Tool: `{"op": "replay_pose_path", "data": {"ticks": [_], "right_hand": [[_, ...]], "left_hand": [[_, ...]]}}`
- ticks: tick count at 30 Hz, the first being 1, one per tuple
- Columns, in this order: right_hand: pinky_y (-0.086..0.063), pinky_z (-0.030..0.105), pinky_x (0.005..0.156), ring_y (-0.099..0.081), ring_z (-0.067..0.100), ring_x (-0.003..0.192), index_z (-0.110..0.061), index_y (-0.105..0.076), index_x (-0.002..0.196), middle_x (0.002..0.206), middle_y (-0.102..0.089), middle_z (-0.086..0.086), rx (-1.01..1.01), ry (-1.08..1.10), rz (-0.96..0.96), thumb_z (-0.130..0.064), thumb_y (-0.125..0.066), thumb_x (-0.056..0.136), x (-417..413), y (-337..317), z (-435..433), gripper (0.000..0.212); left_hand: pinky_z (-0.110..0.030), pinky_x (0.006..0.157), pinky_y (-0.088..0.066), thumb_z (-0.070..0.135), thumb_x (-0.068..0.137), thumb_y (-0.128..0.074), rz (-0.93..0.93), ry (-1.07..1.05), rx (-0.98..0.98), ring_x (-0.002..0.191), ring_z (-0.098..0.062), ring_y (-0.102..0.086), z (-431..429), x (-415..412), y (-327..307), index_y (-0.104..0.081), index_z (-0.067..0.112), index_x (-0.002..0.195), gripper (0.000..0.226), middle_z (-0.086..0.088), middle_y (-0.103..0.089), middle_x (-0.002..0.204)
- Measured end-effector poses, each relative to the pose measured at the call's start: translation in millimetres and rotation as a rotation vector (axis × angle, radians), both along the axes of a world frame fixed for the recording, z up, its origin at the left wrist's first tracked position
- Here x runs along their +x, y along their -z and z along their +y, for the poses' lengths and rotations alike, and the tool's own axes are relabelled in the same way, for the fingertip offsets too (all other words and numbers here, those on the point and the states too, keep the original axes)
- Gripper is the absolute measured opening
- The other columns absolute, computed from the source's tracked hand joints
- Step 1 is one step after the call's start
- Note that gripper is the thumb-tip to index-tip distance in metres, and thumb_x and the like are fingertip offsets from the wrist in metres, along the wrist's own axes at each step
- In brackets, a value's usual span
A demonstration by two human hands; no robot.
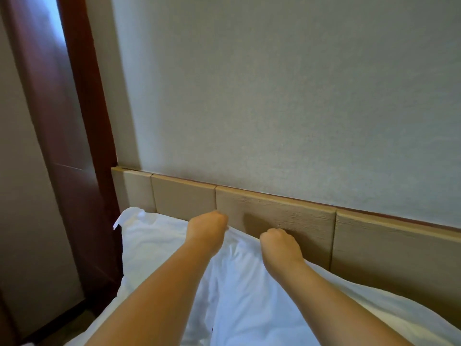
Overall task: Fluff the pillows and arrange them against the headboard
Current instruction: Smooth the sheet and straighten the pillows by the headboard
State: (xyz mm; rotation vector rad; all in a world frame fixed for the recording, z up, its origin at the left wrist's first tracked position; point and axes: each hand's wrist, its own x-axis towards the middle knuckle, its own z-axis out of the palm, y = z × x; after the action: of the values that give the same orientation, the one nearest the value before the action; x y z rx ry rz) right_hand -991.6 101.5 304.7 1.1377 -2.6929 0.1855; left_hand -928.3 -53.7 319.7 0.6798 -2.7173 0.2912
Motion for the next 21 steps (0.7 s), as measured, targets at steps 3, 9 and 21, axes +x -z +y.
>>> {"op": "replay_pose_path", "data": {"ticks": [3,9,21], "right_hand": [[-0.046,0.034,0.090,-0.055,0.027,0.108,-0.010,-0.062,0.114,0.115,-0.061,0.010,-0.017,-0.016,0.040,-0.001,-0.056,0.088,-6.5,-1.6,-12.3,0.028],[-0.033,0.039,0.105,-0.043,0.027,0.119,-0.013,-0.062,0.116,0.122,-0.059,0.008,0.004,-0.025,0.094,-0.015,-0.057,0.092,-13.3,17.6,-30.9,0.024],[-0.019,0.048,0.114,-0.029,0.032,0.134,-0.011,-0.064,0.114,0.124,-0.061,0.011,-0.022,-0.030,0.083,-0.020,-0.061,0.091,-10.3,30.0,-31.6,0.025]], "left_hand": [[-0.029,0.071,-0.042,0.026,0.098,-0.051,0.044,-0.037,0.013,0.096,-0.024,-0.063,-7.9,-4.5,-4.6,-0.062,0.017,0.106,0.016,-0.002,-0.061,0.107],[-0.028,0.080,-0.049,0.024,0.095,-0.058,0.024,-0.103,0.087,0.097,-0.020,-0.064,-26.8,-25.7,16.5,-0.063,0.018,0.109,0.016,-0.001,-0.064,0.105],[-0.030,0.084,-0.055,0.024,0.087,-0.061,0.066,0.175,0.231,0.101,-0.015,-0.061,-9.8,-36.7,48.1,-0.052,0.035,0.112,0.028,0.009,-0.057,0.118]]}}
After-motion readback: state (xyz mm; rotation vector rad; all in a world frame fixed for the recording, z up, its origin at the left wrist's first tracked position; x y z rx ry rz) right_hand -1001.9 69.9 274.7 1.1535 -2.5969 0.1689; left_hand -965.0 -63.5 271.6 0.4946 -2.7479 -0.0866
